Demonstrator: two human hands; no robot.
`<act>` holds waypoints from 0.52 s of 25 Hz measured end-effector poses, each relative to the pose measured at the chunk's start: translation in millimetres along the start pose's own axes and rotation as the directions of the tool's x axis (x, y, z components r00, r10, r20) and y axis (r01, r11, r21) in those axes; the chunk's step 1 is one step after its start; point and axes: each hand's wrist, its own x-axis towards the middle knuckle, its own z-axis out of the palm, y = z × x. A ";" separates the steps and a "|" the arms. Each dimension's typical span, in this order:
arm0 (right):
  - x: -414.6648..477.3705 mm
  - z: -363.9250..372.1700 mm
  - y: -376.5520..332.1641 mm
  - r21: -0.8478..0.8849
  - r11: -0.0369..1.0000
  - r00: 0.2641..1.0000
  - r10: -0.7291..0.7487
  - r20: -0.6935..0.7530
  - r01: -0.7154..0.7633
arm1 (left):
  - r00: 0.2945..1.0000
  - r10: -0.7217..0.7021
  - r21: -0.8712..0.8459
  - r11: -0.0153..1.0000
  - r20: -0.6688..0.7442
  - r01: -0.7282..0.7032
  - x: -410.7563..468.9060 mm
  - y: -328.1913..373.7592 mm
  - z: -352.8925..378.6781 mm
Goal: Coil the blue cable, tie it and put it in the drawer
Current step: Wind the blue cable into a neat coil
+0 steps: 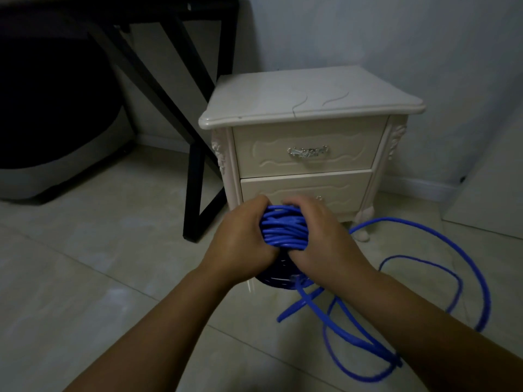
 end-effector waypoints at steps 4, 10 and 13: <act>-0.3 -7.6 1.5 0.414 0.883 0.970 0.244 -0.003 -0.221 | 0.976 -0.213 -0.265 0.945 -0.051 0.192 0.0 2.0 -6.6; -2.9 -5.5 8.4 0.583 0.749 0.946 0.298 0.126 -0.314 | 0.956 -0.290 -0.421 0.864 0.032 0.276 1.0 2.7 -8.1; 1.1 -9.9 12.5 0.495 0.788 0.929 0.337 0.151 -0.366 | 0.946 -0.245 -0.382 0.870 0.213 0.312 1.5 1.3 -6.8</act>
